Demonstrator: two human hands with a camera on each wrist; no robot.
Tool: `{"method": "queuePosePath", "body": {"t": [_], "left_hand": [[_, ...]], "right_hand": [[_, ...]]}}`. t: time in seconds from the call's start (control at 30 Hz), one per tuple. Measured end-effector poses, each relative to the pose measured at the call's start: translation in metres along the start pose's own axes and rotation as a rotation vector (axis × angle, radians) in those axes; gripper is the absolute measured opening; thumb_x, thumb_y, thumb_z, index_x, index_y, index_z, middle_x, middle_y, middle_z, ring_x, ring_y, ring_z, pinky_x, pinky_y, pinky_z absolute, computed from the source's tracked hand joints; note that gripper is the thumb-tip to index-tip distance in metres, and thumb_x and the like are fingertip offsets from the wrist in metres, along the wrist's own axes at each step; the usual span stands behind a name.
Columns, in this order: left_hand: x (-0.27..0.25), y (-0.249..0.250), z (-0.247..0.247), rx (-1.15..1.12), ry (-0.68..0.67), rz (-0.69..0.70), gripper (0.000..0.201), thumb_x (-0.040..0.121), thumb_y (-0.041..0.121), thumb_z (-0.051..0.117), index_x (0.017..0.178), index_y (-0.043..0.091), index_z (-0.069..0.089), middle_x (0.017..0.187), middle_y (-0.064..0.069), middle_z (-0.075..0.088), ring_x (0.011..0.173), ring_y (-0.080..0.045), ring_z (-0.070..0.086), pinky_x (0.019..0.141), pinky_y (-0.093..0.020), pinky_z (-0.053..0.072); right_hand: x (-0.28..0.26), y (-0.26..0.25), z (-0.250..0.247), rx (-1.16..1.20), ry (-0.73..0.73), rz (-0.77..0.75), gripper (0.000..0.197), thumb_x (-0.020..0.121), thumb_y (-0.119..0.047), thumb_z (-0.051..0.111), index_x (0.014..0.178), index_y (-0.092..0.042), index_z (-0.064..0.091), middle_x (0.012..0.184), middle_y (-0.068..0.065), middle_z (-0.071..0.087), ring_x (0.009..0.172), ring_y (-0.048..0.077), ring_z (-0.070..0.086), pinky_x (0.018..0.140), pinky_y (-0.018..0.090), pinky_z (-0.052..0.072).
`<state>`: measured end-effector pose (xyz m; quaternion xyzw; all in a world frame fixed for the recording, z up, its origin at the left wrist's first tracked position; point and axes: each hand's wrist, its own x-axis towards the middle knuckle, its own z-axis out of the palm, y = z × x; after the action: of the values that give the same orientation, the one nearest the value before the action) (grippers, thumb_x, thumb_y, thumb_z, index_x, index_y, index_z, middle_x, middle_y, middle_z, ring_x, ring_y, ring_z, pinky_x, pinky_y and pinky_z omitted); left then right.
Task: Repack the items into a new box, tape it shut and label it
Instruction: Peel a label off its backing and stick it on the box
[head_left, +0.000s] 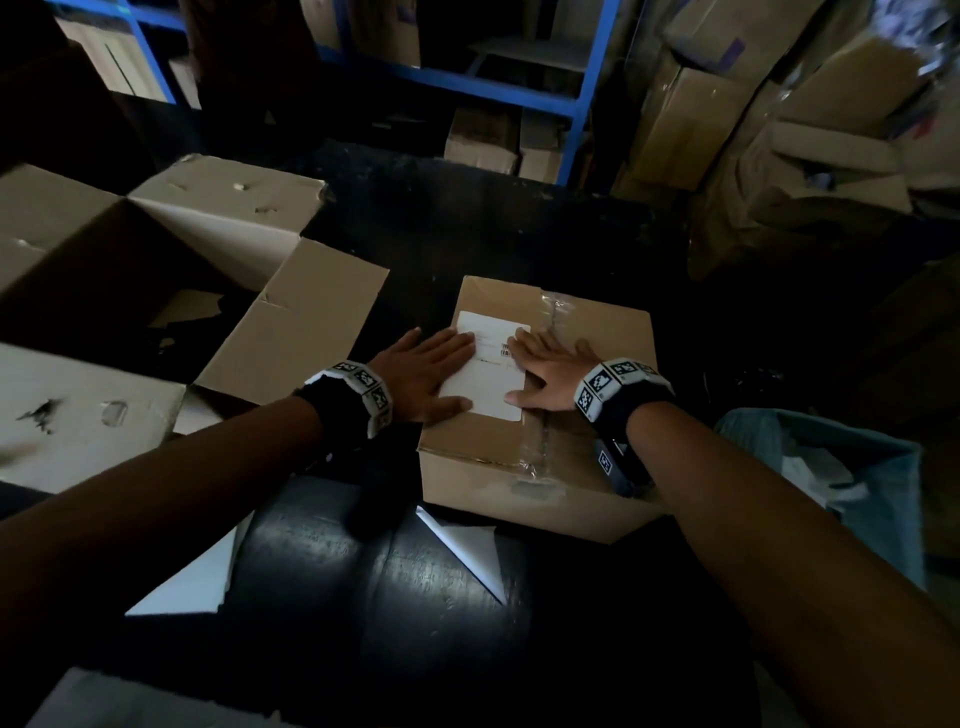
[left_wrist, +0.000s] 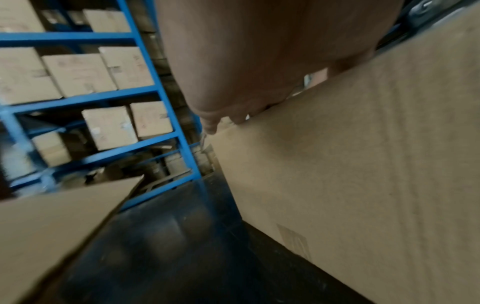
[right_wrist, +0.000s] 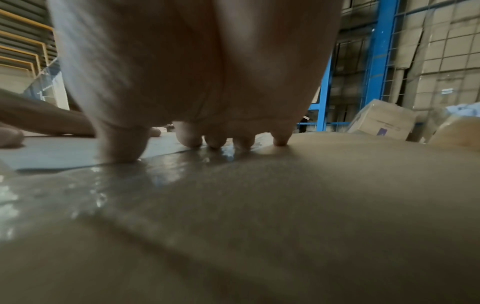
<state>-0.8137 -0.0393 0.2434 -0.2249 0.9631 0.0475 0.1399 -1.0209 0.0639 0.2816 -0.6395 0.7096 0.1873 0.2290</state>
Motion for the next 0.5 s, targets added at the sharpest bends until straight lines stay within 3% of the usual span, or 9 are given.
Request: {"method": "queuePosePath", "body": {"t": [0.2, 0.3, 0.37, 0.43, 0.5], "left_hand": [[-0.001, -0.002, -0.008, -0.042, -0.016, -0.01, 0.09, 0.079, 0.076, 0.02, 0.148, 0.026, -0.007, 0.158, 0.007, -0.009, 0.145, -0.014, -0.006, 0.117, -0.046, 0.001], [-0.002, 0.001, -0.016, -0.084, 0.089, -0.01, 0.086, 0.08, 0.072, 0.035, 0.148, 0.024, 0.014, 0.158, 0.004, 0.011, 0.144, -0.017, 0.011, 0.115, -0.043, 0.013], [0.004, 0.002, -0.024, -0.113, 0.161, -0.002, 0.082, 0.079, 0.07, 0.043, 0.145, 0.024, 0.027, 0.154, 0.001, 0.024, 0.14, -0.02, 0.022, 0.112, -0.041, 0.019], [0.016, 0.001, -0.033, -0.089, 0.127, 0.005, 0.087, 0.079, 0.071, 0.045, 0.146, 0.021, 0.022, 0.155, -0.002, 0.02, 0.142, -0.022, 0.018, 0.114, -0.042, 0.016], [0.026, 0.0, -0.037, -0.052, -0.006, 0.023, 0.101, 0.076, 0.074, 0.043, 0.149, 0.016, 0.006, 0.158, -0.006, 0.003, 0.146, -0.023, 0.002, 0.119, -0.043, 0.007]], "right_hand": [[-0.001, 0.006, 0.006, -0.049, -0.017, -0.055, 0.11, 0.073, -0.081, 0.047, 0.149, -0.034, -0.018, 0.157, -0.008, -0.028, 0.146, 0.02, -0.023, 0.117, 0.056, -0.007], [-0.004, 0.009, 0.003, -0.033, -0.018, -0.068, 0.108, 0.073, -0.08, 0.047, 0.149, -0.035, -0.015, 0.158, -0.007, -0.026, 0.146, 0.02, -0.021, 0.117, 0.056, -0.007], [-0.003, 0.01, 0.0, 0.03, 0.008, -0.059, 0.095, 0.079, -0.077, 0.041, 0.15, -0.037, -0.008, 0.159, -0.008, -0.021, 0.147, 0.018, -0.019, 0.117, 0.053, -0.007], [0.0, 0.01, -0.001, 0.04, 0.036, -0.036, 0.089, 0.082, -0.077, 0.036, 0.15, -0.039, -0.005, 0.16, -0.008, -0.019, 0.147, 0.017, -0.017, 0.117, 0.052, -0.006], [0.002, 0.01, 0.001, 0.005, 0.049, -0.023, 0.097, 0.079, -0.078, 0.04, 0.151, -0.034, -0.009, 0.16, -0.008, -0.019, 0.148, 0.017, -0.016, 0.118, 0.051, -0.003]]}}
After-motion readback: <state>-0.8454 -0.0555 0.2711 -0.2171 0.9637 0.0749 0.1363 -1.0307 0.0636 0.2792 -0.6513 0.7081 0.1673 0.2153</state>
